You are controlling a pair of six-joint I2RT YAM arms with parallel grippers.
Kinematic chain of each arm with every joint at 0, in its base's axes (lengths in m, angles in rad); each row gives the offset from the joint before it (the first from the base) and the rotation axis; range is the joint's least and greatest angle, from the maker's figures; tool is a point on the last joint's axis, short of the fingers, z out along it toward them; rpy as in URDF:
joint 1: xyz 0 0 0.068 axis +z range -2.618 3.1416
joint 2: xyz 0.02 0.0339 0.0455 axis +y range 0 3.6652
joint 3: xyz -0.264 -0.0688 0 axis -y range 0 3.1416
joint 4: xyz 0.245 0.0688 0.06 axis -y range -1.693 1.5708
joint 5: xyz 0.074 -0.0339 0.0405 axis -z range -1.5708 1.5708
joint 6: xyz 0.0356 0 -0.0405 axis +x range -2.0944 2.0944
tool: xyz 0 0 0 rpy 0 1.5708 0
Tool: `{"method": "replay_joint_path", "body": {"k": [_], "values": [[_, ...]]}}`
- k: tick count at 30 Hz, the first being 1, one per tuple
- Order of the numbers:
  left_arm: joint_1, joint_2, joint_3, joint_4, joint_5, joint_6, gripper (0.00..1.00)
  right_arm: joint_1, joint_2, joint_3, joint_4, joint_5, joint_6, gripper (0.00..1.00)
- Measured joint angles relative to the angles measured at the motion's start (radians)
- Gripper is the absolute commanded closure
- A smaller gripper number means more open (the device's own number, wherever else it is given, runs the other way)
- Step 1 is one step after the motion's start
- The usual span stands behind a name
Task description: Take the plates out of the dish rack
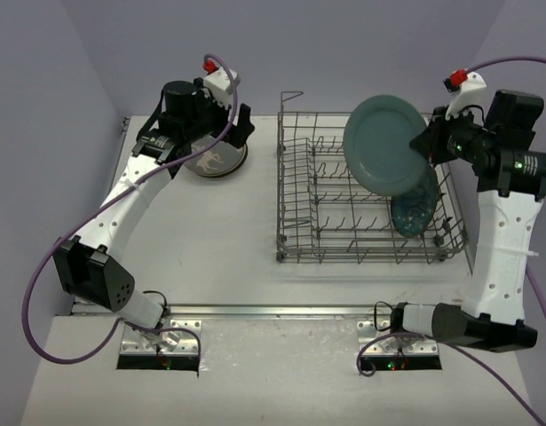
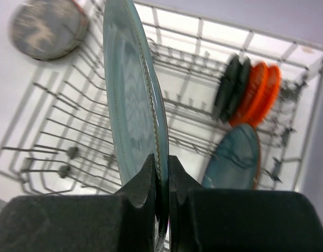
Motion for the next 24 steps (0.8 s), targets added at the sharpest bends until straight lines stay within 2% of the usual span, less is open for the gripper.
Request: {"method": "replay_joint_path", "body": {"k": [6, 10, 12, 16, 21, 22, 24], "values": [[0.000, -0.001, 0.000, 0.057, 0.467, -0.138, 0.13, 0.001, -0.110, -0.104, 0.161, -0.286, 0.103, 1.00], [-0.001, 0.020, 0.007, 0.214, 0.724, -0.358, 0.19, 0.001, -0.082, -0.120, 0.270, -0.437, 0.192, 1.00], [-0.003, 0.048, 0.016, 0.310, 0.809, -0.465, 0.21, 0.005, -0.055, -0.123, 0.331, -0.499, 0.231, 1.00], [-0.016, 0.108, 0.028, 0.418, 0.900, -0.619, 0.22, 0.026, -0.015, -0.123, 0.402, -0.569, 0.278, 1.00], [-0.047, 0.150, 0.028, 0.461, 0.944, -0.706, 0.25, 0.083, 0.016, -0.122, 0.439, -0.606, 0.297, 1.00], [-0.054, 0.154, 0.029, 0.468, 0.947, -0.720, 0.27, 0.105, 0.018, -0.122, 0.444, -0.610, 0.300, 1.00], [-0.065, 0.163, 0.032, 0.499, 0.952, -0.758, 0.43, 0.147, 0.021, -0.122, 0.456, -0.609, 0.301, 1.00]]}}
